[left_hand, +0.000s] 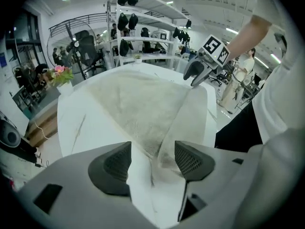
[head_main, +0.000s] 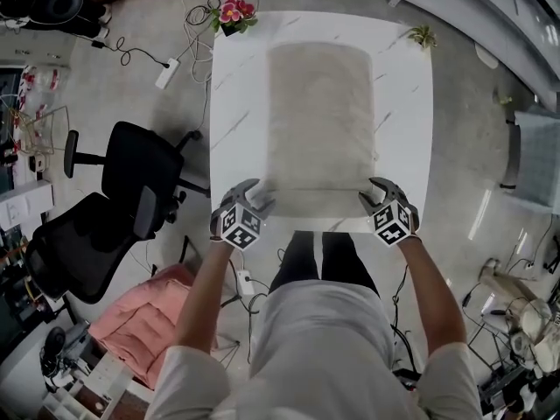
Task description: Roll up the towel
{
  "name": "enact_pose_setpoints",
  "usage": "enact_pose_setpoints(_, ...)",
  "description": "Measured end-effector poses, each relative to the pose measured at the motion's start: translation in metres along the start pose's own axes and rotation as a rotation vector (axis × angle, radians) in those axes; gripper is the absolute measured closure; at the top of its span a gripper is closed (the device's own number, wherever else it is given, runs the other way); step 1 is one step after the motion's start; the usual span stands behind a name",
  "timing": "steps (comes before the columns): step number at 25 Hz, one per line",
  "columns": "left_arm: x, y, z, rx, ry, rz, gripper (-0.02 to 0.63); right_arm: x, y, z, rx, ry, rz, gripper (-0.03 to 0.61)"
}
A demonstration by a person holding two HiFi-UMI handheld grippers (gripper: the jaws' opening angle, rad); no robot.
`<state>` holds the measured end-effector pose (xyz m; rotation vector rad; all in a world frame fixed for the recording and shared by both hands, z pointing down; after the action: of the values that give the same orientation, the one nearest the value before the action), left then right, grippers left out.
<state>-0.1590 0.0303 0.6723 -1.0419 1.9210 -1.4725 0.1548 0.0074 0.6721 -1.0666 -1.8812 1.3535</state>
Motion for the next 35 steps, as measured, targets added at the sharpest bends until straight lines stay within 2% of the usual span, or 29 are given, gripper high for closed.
enact_pose_setpoints(3,-0.005,0.013,-0.004,-0.026,-0.026,0.0,0.311,0.006,0.012,-0.001,-0.029,-0.01,0.004,0.384)
enact_pose_setpoints(6,-0.026,0.018,-0.009,-0.044,-0.095,-0.044,0.359,0.028,0.019,-0.004,-0.045,0.022,0.06,0.404)
enact_pose_setpoints(9,-0.054,0.011,-0.014,-0.048,-0.158,-0.09,0.381,0.053,0.017,-0.012,-0.025,0.071,0.112,0.413)
enact_pose_setpoints(13,-0.073,-0.004,-0.021,-0.042,-0.197,-0.074,0.422,0.074,0.006,-0.022,0.012,0.132,0.13,0.417)
enact_pose_setpoints(19,-0.072,-0.031,-0.035,0.016,-0.263,0.034,0.433,0.077,-0.015,-0.044,0.077,0.213,0.058,0.42)
enact_pose_setpoints(21,-0.068,-0.035,-0.033,0.009,-0.265,0.052,0.461,0.076,-0.021,-0.047,0.075,0.242,0.02,0.428)
enact_pose_setpoints(26,-0.063,-0.036,-0.036,0.0,-0.275,0.067,0.549,0.076,-0.024,-0.046,0.044,0.233,-0.03,0.511)
enact_pose_setpoints(29,-0.071,-0.032,-0.041,0.012,-0.287,0.041,0.561,0.083,-0.02,-0.05,0.043,0.237,-0.022,0.546)
enact_pose_setpoints(35,-0.1,-0.015,-0.059,0.041,-0.308,-0.053,0.561,0.112,-0.002,-0.065,0.069,0.25,0.077,0.546)
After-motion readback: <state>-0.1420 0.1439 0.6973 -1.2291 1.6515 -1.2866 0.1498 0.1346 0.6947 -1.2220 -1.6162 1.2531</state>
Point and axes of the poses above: the fingertips, and each gripper's own axes: y backward along the fingers, x to its left, z out of its top, the point moved 7 cm from there along y, backward along the fingers, and after that the axes turned 11 degrees about x, right-handed, at the moved point
